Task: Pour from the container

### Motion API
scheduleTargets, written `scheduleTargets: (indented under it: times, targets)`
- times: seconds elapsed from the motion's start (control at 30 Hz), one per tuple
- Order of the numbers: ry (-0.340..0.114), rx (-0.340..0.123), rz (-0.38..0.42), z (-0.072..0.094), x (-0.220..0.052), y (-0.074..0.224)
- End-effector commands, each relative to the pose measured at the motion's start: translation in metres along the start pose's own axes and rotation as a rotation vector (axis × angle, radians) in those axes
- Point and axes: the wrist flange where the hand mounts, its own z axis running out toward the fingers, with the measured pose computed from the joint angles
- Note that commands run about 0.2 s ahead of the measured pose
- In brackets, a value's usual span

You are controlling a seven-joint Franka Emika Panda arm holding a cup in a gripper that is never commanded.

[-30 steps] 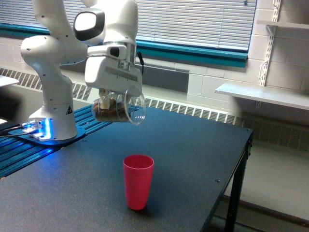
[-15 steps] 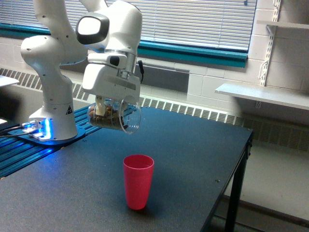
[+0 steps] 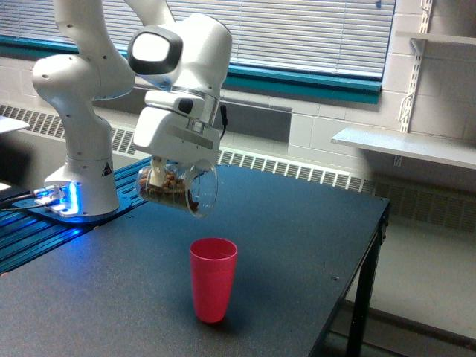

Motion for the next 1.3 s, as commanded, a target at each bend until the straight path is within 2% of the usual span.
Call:
scheduleTargets:
  times: [0.03, 0.77, 1.3]
  targets:
    - [0.007, -0.026, -0.002, -0.001, 0.001, -0.010]
    - [-0.022, -0.126, 0.025, 0.008, -0.006, -0.032]
    - [0.003, -0.176, 0.028, 0.008, -0.005, -0.049]
